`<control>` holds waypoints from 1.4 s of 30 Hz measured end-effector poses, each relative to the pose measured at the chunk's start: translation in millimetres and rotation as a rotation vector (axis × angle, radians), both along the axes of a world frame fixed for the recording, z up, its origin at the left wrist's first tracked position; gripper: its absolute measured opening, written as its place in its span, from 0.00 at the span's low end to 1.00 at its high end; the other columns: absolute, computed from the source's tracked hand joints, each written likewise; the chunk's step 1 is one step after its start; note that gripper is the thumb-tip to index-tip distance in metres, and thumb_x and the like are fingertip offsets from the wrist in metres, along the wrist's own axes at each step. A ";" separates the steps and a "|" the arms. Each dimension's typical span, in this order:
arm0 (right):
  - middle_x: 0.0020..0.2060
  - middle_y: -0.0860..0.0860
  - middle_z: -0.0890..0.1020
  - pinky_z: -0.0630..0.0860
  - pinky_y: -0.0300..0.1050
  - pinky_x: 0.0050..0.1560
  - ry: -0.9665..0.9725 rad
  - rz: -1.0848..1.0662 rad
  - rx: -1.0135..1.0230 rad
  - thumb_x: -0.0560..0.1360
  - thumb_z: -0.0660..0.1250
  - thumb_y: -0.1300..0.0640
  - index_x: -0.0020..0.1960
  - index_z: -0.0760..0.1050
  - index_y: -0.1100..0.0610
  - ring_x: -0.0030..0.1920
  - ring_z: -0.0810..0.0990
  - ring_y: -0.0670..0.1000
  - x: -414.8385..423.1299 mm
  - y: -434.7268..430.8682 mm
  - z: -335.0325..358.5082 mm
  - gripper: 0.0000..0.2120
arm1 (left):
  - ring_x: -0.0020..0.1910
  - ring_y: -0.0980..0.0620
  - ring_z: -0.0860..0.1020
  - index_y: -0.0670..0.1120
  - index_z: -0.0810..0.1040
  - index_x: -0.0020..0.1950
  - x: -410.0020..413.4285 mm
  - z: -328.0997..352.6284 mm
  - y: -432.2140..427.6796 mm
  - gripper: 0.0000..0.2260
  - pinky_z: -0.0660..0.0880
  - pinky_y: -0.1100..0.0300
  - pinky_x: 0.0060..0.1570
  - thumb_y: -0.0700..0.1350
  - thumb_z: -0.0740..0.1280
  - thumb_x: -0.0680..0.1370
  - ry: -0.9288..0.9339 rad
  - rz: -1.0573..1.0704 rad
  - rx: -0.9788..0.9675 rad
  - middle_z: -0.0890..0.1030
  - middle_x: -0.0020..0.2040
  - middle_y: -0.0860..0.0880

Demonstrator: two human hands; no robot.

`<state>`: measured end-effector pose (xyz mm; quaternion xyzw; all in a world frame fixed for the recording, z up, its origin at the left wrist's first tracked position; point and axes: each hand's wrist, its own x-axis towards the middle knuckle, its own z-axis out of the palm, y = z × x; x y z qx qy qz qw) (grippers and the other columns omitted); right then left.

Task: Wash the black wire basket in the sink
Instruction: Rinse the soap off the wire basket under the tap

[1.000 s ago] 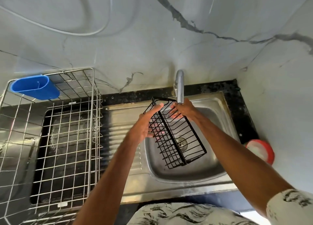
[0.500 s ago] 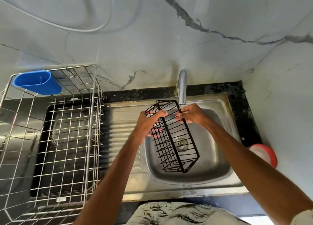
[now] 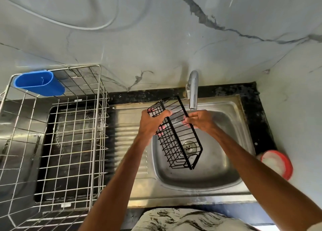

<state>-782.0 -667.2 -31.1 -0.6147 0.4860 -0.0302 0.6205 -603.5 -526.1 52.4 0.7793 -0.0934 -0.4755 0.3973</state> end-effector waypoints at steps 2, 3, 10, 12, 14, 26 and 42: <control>0.46 0.52 0.88 0.83 0.39 0.47 0.024 0.065 0.017 0.76 0.74 0.57 0.55 0.82 0.59 0.43 0.87 0.45 -15.9 7.9 -6.9 0.10 | 0.59 0.44 0.81 0.54 0.66 0.73 4.7 -2.3 0.0 0.54 0.82 0.41 0.57 0.69 0.82 0.52 0.014 0.019 -0.007 0.77 0.64 0.49; 0.46 0.53 0.88 0.83 0.40 0.47 0.034 0.085 0.019 0.76 0.74 0.57 0.55 0.82 0.59 0.43 0.88 0.47 -20.6 9.7 -7.0 0.10 | 0.60 0.44 0.81 0.54 0.65 0.74 6.7 -2.5 0.1 0.55 0.81 0.41 0.58 0.69 0.82 0.52 0.014 0.020 -0.001 0.76 0.65 0.48; 0.43 0.57 0.87 0.85 0.47 0.43 0.028 0.003 -0.095 0.74 0.75 0.61 0.45 0.78 0.57 0.40 0.88 0.50 12.6 -15.6 25.6 0.06 | 0.65 0.46 0.74 0.48 0.62 0.76 3.6 7.0 -3.6 0.52 0.79 0.43 0.59 0.66 0.79 0.59 -0.045 -0.088 -0.008 0.70 0.67 0.48; 0.39 0.54 0.85 0.83 0.38 0.35 -0.004 -0.084 -0.110 0.74 0.75 0.63 0.43 0.75 0.55 0.35 0.86 0.46 24.5 -20.1 35.3 0.09 | 0.65 0.47 0.74 0.48 0.63 0.76 2.5 7.2 -4.8 0.50 0.78 0.41 0.63 0.65 0.79 0.62 -0.079 -0.116 -0.016 0.71 0.65 0.50; 0.37 0.51 0.84 0.83 0.39 0.36 -0.012 -0.102 -0.120 0.73 0.76 0.62 0.43 0.76 0.54 0.35 0.85 0.44 26.5 -19.5 32.4 0.10 | 0.64 0.48 0.75 0.47 0.64 0.75 1.1 5.1 -6.4 0.49 0.78 0.42 0.63 0.65 0.80 0.62 -0.118 -0.121 -0.019 0.72 0.65 0.50; 0.43 0.58 0.88 0.82 0.62 0.54 0.064 -0.002 0.041 0.74 0.76 0.60 0.54 0.83 0.65 0.46 0.88 0.59 -42.4 17.1 -22.8 0.11 | 0.60 0.52 0.73 0.46 0.63 0.77 3.0 0.8 -14.7 0.41 0.70 0.58 0.56 0.57 0.80 0.71 -0.194 -0.046 -0.071 0.70 0.66 0.50; 0.46 0.60 0.87 0.84 0.50 0.48 0.014 -0.021 -0.017 0.76 0.74 0.56 0.52 0.84 0.62 0.41 0.87 0.52 -23.7 17.2 -26.5 0.11 | 0.55 0.49 0.83 0.52 0.66 0.69 17.3 9.0 -8.8 0.43 0.83 0.47 0.55 0.64 0.80 0.61 -0.327 0.117 -0.148 0.76 0.57 0.55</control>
